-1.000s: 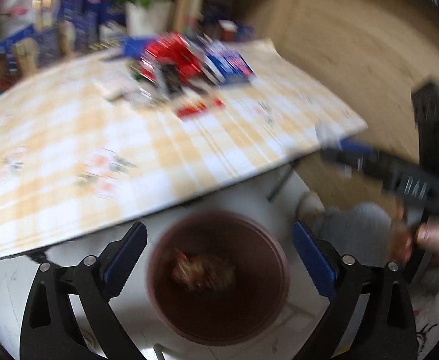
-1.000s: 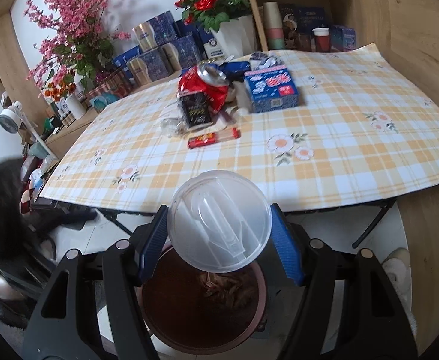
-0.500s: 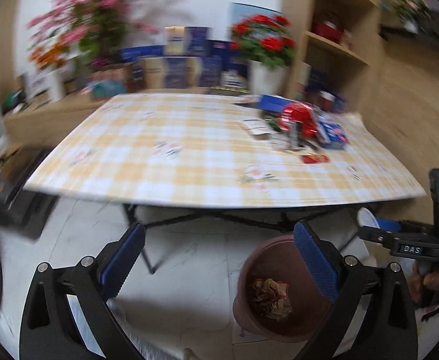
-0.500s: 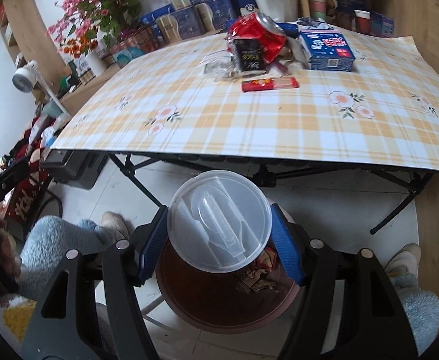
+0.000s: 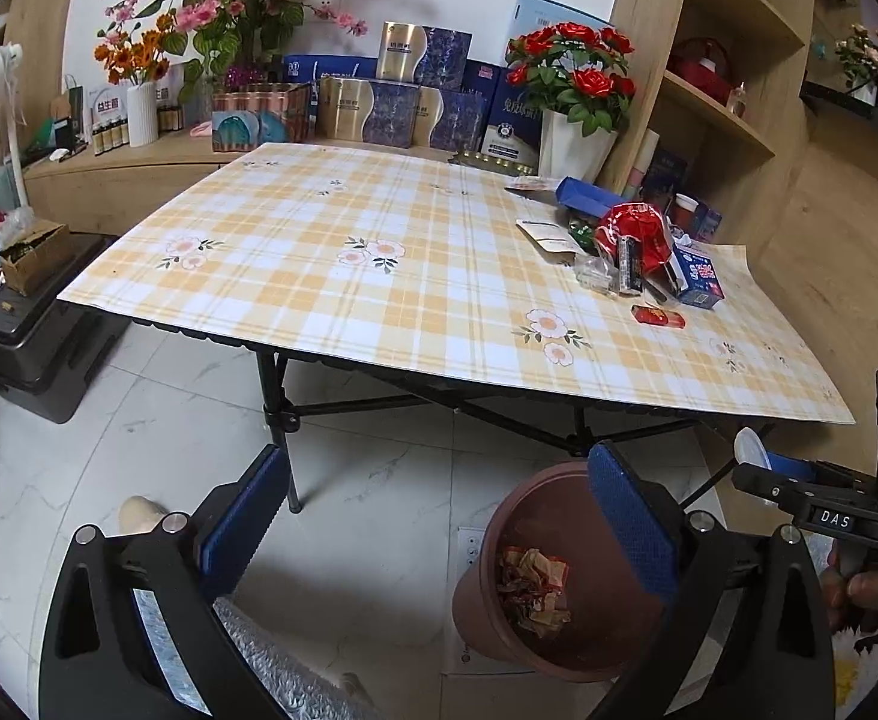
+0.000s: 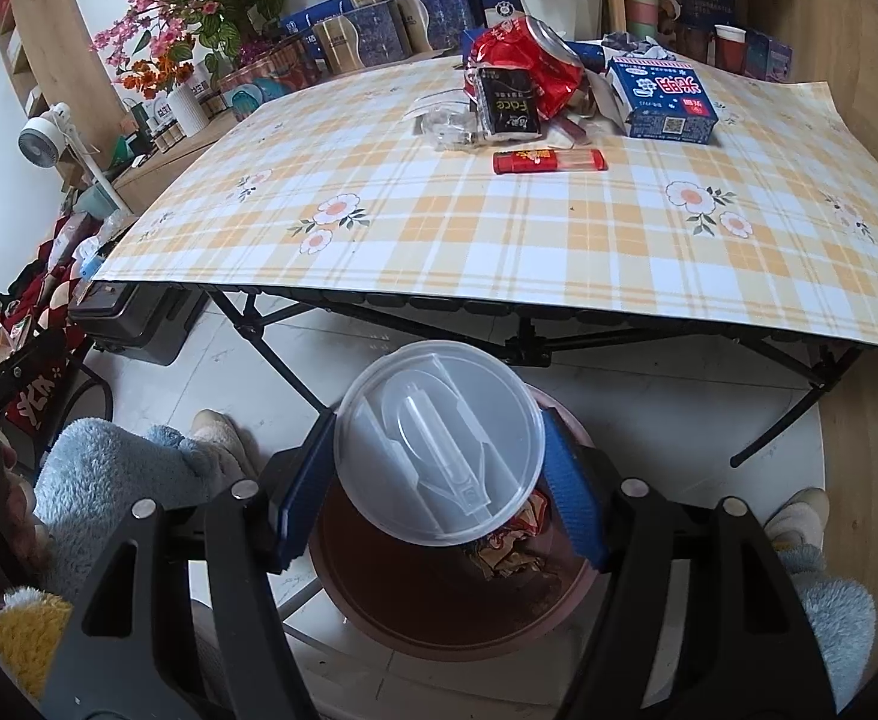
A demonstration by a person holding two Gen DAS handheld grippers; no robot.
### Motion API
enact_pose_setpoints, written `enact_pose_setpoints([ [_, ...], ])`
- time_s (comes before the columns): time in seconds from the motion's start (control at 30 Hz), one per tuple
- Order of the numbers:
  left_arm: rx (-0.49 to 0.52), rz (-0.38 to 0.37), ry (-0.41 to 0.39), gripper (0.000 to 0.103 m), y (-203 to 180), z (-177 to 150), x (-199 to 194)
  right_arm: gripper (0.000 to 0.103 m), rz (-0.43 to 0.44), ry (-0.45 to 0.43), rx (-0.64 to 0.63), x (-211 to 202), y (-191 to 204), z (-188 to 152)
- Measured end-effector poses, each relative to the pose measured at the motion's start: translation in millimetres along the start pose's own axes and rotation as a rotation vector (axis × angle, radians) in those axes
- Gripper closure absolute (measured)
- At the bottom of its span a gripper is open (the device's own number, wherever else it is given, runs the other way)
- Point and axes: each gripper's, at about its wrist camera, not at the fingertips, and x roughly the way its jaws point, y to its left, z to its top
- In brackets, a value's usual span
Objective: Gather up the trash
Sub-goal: 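Carry the paper bag and lid over the bin and open both tools, then grasp the blue milk carton with the right tool while the left tool reaches the plastic wrapper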
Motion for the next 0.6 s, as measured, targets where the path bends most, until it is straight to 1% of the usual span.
enact_pose_setpoints([
  [0.07,-0.001,-0.001,-0.001,0.006,-0.1,0.6,0.2,0.035,0.006,-0.009,0.001,-1.2,0.1,0.6],
  [0.13,0.001,0.001,0.006,0.006,-0.8,0.0,0.7,0.016,-0.003,-0.039,0.001,-5.7,0.8,1.4],
  [0.2,0.003,0.001,0.009,0.006,-1.5,0.4,1.0,0.015,-0.003,-0.066,0.0,-10.3,0.2,3.0],
  [0.3,0.013,0.003,0.011,0.006,-3.8,0.0,0.6,0.009,-0.017,-0.085,0.004,-13.9,-1.2,4.6],
  [0.6,0.033,0.006,0.024,0.006,-6.1,2.0,3.5,0.007,-0.038,-0.102,0.053,-17.1,-11.7,5.5],
])
